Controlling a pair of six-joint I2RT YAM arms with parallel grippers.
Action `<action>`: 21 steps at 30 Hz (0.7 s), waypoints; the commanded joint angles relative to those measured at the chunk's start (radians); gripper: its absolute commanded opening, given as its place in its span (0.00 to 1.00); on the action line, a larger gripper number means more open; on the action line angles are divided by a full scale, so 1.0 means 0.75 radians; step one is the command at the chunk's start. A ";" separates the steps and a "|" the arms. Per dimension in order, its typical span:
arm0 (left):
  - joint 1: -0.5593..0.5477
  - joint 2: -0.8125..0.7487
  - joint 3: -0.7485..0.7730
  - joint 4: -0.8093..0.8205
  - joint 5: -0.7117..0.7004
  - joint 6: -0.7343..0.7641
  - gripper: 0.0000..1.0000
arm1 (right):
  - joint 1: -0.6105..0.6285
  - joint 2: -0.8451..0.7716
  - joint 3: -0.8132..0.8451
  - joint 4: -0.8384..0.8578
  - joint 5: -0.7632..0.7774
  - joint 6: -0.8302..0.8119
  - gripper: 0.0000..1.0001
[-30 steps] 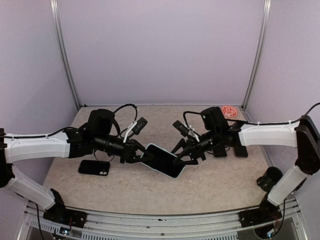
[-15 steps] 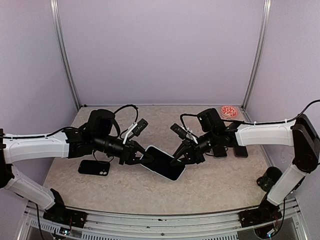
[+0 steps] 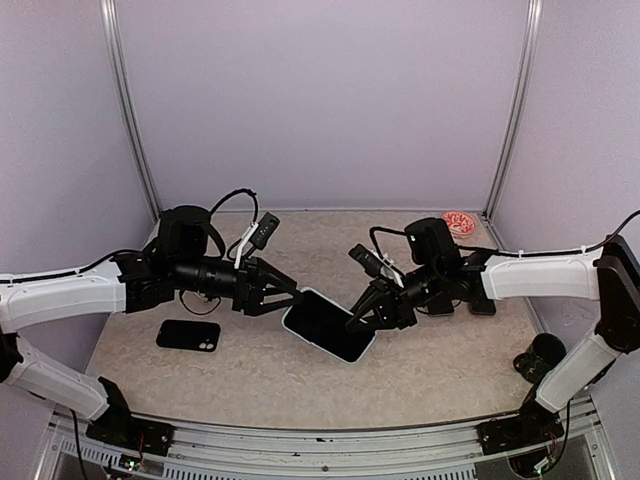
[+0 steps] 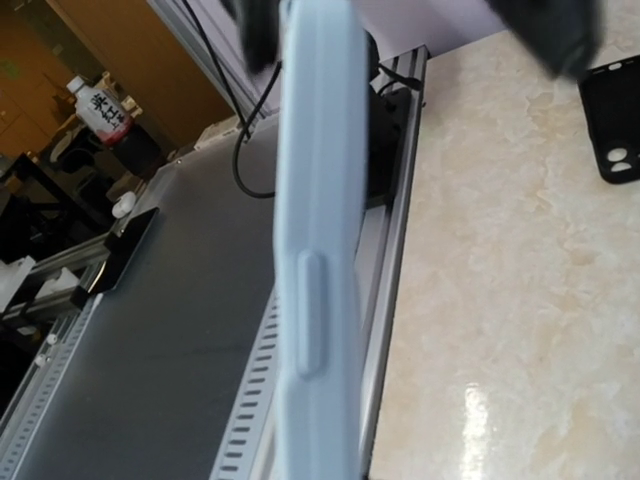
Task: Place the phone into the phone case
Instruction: Pass from the left arm to the right, then pass from the right arm to the left
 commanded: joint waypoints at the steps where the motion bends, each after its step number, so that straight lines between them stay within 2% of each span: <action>1: 0.024 -0.092 -0.028 0.162 -0.143 -0.096 0.86 | -0.017 -0.087 -0.041 0.198 -0.011 0.112 0.00; 4: 0.046 -0.176 -0.111 0.286 -0.194 -0.173 0.99 | -0.038 -0.122 -0.063 0.294 0.055 0.203 0.00; 9: 0.054 -0.225 -0.227 0.469 -0.207 -0.252 0.99 | -0.056 -0.177 -0.119 0.551 0.165 0.435 0.00; 13: 0.047 -0.186 -0.272 0.557 -0.148 -0.282 0.88 | -0.056 -0.187 -0.145 0.684 0.228 0.581 0.00; 15: 0.032 -0.155 -0.266 0.559 -0.150 -0.273 0.86 | -0.058 -0.199 -0.161 0.724 0.265 0.625 0.00; 21: 0.002 -0.076 -0.247 0.579 -0.165 -0.262 0.93 | -0.055 -0.229 -0.210 0.900 0.297 0.762 0.00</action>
